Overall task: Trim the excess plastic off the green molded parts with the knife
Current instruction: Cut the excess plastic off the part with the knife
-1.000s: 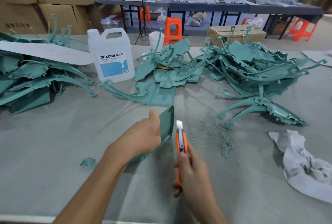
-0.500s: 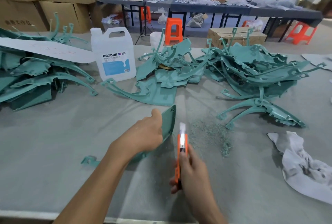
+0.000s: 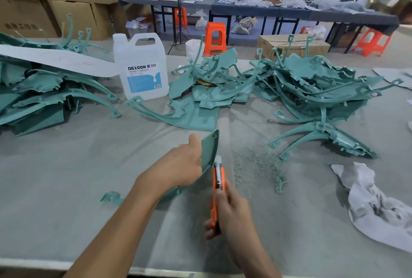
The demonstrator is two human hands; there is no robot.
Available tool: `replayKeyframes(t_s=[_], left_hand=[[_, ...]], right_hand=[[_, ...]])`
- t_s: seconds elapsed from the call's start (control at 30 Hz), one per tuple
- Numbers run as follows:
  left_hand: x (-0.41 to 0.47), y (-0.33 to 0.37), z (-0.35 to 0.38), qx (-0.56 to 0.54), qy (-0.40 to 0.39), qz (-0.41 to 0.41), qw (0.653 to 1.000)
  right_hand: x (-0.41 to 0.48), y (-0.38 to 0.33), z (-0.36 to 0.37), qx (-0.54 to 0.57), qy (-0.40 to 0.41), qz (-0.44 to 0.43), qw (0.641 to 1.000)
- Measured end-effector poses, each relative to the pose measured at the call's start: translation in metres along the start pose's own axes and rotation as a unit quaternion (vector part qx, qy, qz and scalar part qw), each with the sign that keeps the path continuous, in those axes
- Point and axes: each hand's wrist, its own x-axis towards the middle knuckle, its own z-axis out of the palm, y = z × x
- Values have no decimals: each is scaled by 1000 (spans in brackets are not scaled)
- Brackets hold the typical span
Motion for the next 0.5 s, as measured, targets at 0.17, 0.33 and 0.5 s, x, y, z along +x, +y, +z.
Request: replayKeyframes(t_s=[0.17,0.33,0.5], left_hand=[[0,2,1,-4,5,-6,1000],[0,3,3,12,14,-24,1000],[-17,0,-5,54,76,23,995]], right_hand=[[-7,-31,8,-4,-21,-98,995],[-8,-65,6,32,-8,-192,981],[17,-68,-24,87,68,-116,987]])
